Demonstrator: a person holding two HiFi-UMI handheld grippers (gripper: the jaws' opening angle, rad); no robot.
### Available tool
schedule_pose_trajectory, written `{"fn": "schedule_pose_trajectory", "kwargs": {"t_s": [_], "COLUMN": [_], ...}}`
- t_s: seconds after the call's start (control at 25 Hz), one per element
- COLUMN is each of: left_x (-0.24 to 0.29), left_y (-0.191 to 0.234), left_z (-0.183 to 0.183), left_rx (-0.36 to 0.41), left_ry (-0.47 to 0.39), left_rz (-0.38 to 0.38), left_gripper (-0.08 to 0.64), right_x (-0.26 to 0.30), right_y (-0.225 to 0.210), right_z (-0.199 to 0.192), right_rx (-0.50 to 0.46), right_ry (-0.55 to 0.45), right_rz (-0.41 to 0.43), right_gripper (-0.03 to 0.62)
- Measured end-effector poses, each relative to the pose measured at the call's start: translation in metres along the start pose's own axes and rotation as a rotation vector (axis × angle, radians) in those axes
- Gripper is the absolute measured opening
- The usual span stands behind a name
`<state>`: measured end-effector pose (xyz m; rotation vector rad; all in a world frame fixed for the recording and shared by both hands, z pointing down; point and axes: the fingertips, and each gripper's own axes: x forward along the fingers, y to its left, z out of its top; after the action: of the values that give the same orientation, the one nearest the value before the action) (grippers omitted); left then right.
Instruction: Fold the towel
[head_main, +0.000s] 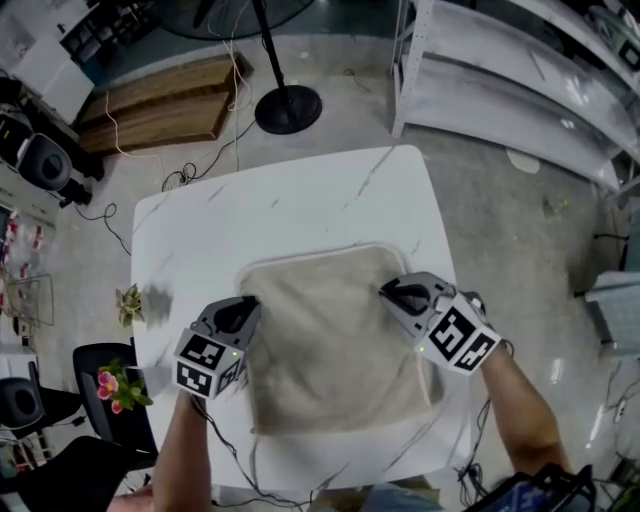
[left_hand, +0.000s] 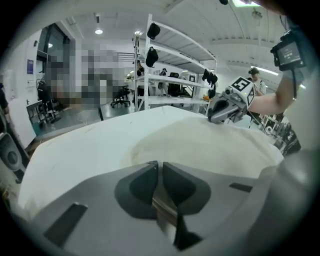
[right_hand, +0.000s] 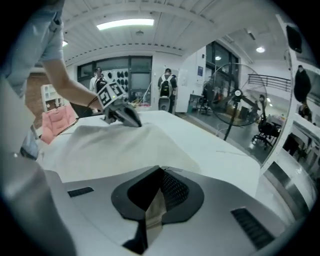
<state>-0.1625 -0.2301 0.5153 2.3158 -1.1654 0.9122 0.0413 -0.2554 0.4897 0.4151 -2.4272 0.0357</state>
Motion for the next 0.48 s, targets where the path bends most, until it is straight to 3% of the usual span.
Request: {"fn": "schedule_pose_trajectory", "kwargs": {"t_s": [0.08, 0.2, 0.32, 0.48], "left_x": [0.001, 0.003, -0.002, -0.029], "left_y": [0.001, 0.003, 0.006, -0.004], "left_z": [0.001, 0.002, 0.005, 0.027], "left_rx": [-0.005, -0.005, -0.017, -0.008], "left_ry": [0.007, -0.004, -0.039, -0.145], "left_rz": [-0.002, 0.011, 0.028, 0.040], "left_gripper": [0.035, 0.032, 0.034, 0.048], "right_x": [0.001, 0.003, 0.000, -0.031], "right_y": [0.011, 0.011, 0.011, 0.020], "right_z": [-0.020, -0.035, -0.024, 0.008], "right_rx": [-0.049, -0.023, -0.036, -0.079], "right_ry": [0.067, 0.069, 0.036, -0.051], "right_rz": [0.038, 0.033, 0.010, -0.016], "right_gripper": [0.015, 0.015, 0.015, 0.040]}}
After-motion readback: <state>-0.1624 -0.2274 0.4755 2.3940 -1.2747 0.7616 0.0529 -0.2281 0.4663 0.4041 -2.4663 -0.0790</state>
